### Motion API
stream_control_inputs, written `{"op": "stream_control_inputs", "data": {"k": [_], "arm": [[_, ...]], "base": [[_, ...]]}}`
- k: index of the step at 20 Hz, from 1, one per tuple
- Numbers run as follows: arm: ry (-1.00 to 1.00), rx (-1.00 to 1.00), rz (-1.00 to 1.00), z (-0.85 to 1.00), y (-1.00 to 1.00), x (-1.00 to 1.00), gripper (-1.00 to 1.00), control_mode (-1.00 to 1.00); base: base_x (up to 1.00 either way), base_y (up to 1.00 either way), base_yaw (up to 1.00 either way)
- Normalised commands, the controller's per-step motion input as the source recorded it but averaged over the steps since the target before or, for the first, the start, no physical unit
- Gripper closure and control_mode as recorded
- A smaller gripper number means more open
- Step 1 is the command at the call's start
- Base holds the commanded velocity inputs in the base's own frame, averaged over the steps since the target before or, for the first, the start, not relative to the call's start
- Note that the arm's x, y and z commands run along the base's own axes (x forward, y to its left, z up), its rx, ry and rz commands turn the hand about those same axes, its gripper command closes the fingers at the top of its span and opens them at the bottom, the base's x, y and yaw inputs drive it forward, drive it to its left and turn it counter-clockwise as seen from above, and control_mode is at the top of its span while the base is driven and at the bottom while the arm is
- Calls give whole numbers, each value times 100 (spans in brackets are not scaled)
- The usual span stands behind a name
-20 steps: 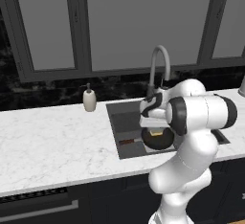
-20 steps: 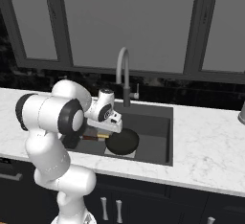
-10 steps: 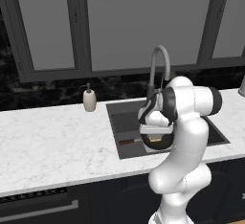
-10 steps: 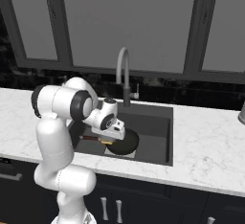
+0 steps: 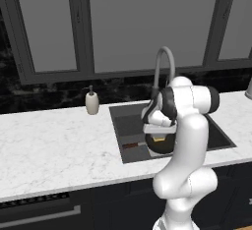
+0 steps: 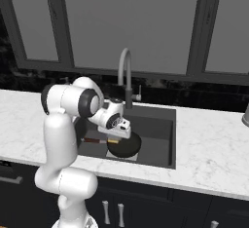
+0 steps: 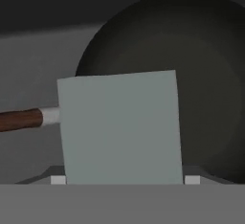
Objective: Pick the pan and sponge and place them into the sink. Then turn on the water.
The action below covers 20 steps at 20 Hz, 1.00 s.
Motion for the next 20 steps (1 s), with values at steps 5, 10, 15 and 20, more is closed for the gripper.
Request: {"op": "stream_control_inputs", "data": {"k": [5,10,15,20], "arm": [[0,0,0,-36,-6,24,100,-100],[0,0,0,-51,-3,4,100,-100],[0,0,0,-46,0,2,100,-100],[0,0,0,-23,-2,3,100,-100]], "base": [[0,0,0],[0,0,0],[0,0,0],[0,0,0]]}}
